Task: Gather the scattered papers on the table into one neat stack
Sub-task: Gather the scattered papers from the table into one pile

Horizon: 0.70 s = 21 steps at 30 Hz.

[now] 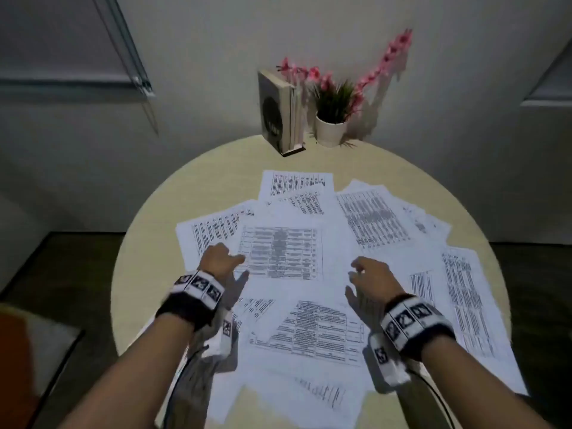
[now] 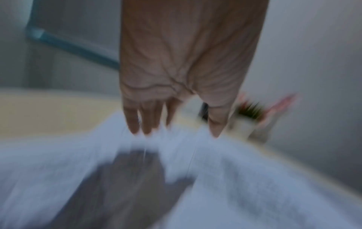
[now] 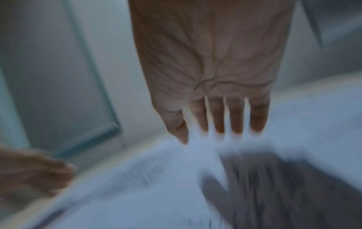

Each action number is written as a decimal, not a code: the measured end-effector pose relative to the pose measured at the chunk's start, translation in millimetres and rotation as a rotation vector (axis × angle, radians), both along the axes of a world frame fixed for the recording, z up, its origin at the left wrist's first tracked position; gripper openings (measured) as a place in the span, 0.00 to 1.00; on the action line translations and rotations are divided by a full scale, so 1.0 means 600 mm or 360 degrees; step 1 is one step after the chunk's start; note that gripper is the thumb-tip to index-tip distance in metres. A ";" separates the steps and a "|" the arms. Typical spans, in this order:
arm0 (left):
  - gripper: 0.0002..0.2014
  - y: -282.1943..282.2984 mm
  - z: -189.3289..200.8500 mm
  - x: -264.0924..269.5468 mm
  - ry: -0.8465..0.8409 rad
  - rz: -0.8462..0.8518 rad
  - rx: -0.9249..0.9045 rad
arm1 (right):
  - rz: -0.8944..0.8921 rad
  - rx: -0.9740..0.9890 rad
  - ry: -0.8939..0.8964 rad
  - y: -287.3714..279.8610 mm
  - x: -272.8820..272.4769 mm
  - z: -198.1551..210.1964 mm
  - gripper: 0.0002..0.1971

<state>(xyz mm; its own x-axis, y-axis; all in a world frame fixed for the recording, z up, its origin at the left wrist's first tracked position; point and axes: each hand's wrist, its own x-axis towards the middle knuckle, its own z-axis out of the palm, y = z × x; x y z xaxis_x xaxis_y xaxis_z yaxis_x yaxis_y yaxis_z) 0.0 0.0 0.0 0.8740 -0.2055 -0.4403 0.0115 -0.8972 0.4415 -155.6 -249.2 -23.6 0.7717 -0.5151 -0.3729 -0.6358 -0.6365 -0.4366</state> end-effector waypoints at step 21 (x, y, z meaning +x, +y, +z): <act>0.23 -0.078 -0.075 0.040 0.0265 -0.0567 -0.0016 | -0.0302 0.0106 -0.0048 0.025 0.115 -0.015 0.57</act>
